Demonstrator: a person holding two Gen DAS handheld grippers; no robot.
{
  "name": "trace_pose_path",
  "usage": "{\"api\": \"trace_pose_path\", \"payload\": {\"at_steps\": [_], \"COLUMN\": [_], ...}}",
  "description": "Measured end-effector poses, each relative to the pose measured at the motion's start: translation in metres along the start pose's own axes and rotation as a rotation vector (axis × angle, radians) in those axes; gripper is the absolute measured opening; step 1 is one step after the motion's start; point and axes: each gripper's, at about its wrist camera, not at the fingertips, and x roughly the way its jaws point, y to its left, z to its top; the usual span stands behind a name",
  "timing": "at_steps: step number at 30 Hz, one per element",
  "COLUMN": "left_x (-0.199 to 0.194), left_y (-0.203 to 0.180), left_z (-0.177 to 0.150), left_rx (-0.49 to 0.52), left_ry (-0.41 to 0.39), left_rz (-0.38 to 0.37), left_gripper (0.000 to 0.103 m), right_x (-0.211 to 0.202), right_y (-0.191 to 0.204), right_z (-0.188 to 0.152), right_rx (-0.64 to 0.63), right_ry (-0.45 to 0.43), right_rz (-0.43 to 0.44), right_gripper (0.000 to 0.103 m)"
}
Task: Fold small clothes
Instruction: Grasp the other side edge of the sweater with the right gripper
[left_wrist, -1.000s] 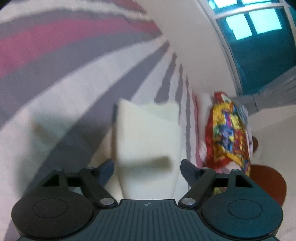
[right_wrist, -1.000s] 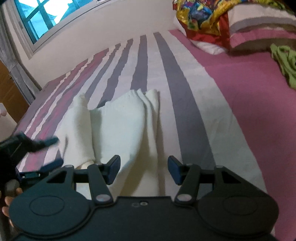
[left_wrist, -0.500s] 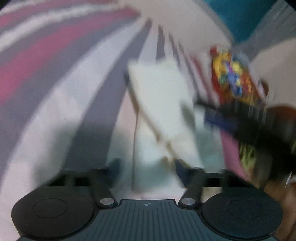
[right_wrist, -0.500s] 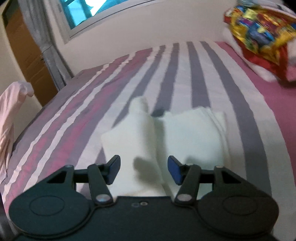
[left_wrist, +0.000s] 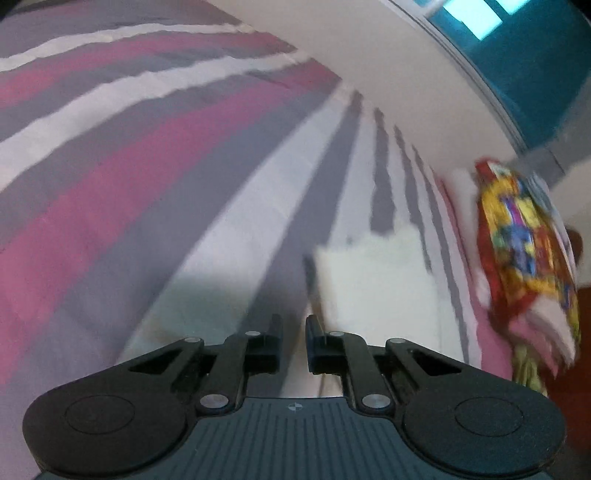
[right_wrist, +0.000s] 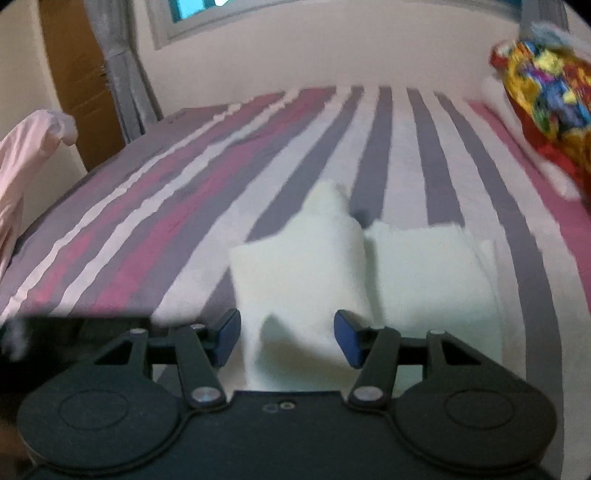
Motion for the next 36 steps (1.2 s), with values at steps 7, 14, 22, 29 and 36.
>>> {"api": "trace_pose_path", "payload": {"at_steps": [7,14,22,29,36], "left_x": [0.013,0.006,0.005,0.007,0.018], "left_y": [0.008,0.012,-0.008,-0.037,-0.055], "left_z": [0.002,-0.003,-0.011,-0.031,-0.06], "left_rx": [-0.001,0.008,0.029,0.096,0.119], "left_ry": [0.046,0.05,0.074,0.118,0.181], "left_rz": [0.034,0.008,-0.065,-0.154,-0.168], "left_gripper": [0.011,0.011,0.011,0.011,0.011], "right_x": [0.035,0.056,0.011,-0.026,-0.016], "right_y": [0.039,0.051,-0.053,-0.124,-0.165], "right_z": [-0.013,-0.027,-0.006,-0.011,-0.034], "right_rx": [-0.182,-0.332,0.244,0.416,0.532], "right_ry": [0.015,0.013,-0.051,-0.09,-0.043], "right_rz": [-0.13,-0.299,-0.053,-0.042,-0.036], "right_gripper": [0.058,0.043,0.011,0.011,0.016]}}
